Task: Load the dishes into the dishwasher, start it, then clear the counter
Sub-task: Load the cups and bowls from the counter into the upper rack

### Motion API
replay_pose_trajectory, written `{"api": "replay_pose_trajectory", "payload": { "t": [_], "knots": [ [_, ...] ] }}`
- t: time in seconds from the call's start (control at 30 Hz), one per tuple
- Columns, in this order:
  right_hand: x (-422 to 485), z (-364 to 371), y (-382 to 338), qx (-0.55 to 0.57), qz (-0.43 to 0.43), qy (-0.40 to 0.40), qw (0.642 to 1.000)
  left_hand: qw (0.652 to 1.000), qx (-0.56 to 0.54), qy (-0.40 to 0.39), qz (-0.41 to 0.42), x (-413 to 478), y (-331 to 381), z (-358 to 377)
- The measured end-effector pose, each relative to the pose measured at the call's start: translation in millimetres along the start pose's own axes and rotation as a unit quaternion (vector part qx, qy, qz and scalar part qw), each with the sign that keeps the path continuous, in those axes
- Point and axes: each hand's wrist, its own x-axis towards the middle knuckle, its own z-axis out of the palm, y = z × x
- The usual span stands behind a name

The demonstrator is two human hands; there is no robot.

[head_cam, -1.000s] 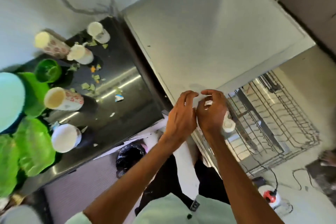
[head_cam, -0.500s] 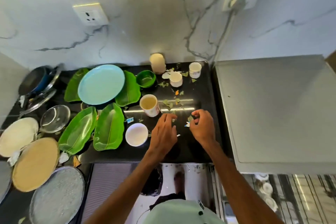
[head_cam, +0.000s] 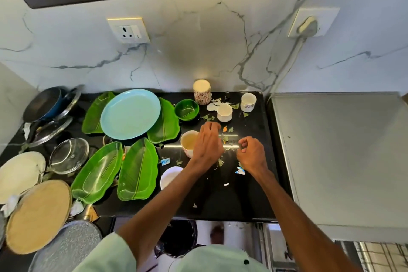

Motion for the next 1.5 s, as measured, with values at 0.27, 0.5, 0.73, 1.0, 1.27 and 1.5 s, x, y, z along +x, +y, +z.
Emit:
{"api": "replay_pose_trajectory", "payload": {
  "t": [0.27, 0.5, 0.73, 1.0, 1.27, 1.5],
  "knots": [
    [36.9, 2.7, 14.1, -0.007, 0.01, 0.028, 1.0, 0.994, 0.099, -0.053, -0.019, 91.2, -16.3, 46.3],
    [60.4, 12.2, 23.1, 0.012, -0.004, 0.069, 0.998, 0.967, 0.19, -0.17, -0.012, 152.9, -18.0, 79.4],
    [96.4, -15.1, 20.9, 0.02, -0.004, 0.116, 0.993, 0.982, 0.139, -0.125, 0.001, 154.7, -27.4, 71.0],
    [173.7, -13.4, 11.6, -0.01, -0.01, 0.092, 0.996, 0.979, -0.168, -0.022, -0.116, 114.7, -44.3, 23.6],
    [217.9, 10.0, 18.8, -0.158, -0.064, -0.008, 0.985, 0.93, -0.304, -0.004, -0.208, 105.5, -62.8, -7.0],
    [173.0, 10.6, 31.1, -0.043, -0.055, 0.033, 0.997, 0.857, -0.437, -0.064, -0.265, 98.1, -43.5, -1.1]
  ]
}}
